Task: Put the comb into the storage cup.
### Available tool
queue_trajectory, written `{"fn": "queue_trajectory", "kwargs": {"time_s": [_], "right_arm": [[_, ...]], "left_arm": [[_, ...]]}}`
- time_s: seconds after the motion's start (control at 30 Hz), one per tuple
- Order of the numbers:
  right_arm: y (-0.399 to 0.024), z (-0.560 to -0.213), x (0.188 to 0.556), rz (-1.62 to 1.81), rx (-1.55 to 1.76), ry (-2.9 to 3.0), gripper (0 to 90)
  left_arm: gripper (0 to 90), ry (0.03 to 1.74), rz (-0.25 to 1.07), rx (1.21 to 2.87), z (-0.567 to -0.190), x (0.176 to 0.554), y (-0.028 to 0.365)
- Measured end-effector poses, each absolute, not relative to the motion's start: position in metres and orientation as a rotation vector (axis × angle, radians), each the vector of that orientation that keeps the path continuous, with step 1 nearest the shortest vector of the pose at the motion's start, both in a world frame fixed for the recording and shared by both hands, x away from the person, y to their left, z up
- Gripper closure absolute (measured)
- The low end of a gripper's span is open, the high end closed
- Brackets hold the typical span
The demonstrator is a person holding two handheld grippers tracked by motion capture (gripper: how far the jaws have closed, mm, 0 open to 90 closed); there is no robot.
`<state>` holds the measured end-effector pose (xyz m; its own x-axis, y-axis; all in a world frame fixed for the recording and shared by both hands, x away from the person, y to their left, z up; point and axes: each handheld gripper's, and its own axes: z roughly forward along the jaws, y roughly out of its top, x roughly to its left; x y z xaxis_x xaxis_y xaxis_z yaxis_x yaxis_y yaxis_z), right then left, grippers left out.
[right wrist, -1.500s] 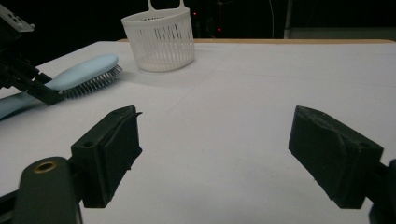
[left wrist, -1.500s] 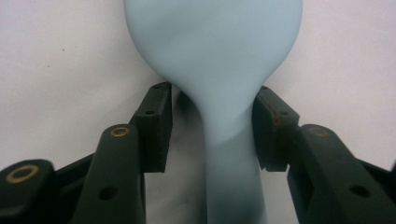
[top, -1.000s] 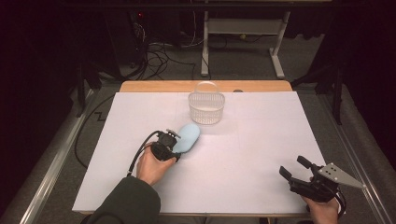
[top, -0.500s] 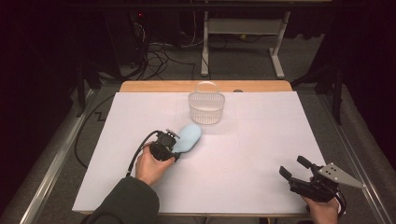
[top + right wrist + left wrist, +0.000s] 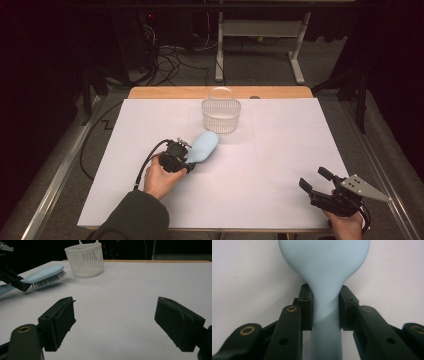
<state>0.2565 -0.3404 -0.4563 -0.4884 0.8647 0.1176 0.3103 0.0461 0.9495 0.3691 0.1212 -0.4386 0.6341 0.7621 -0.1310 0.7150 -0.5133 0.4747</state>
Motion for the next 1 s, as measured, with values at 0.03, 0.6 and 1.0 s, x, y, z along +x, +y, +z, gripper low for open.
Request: {"fn": "queue_trajectory", "kwargs": {"time_s": [0.03,0.6,1.0], "right_arm": [[-0.34,-0.456,0.256,1.455,1.179,1.831,17.2],[-0.34,-0.455,0.255,1.458,1.172,1.822,17.4],[-0.34,-0.455,0.255,1.456,1.177,1.808,17.6]], "left_arm": [[69.3,1.149,0.126,2.357,-0.438,0.369,0.122],[69.3,1.018,0.146,2.209,-0.422,0.342,0.145],[69.3,0.975,0.164,2.115,-0.423,0.317,0.16]]}}
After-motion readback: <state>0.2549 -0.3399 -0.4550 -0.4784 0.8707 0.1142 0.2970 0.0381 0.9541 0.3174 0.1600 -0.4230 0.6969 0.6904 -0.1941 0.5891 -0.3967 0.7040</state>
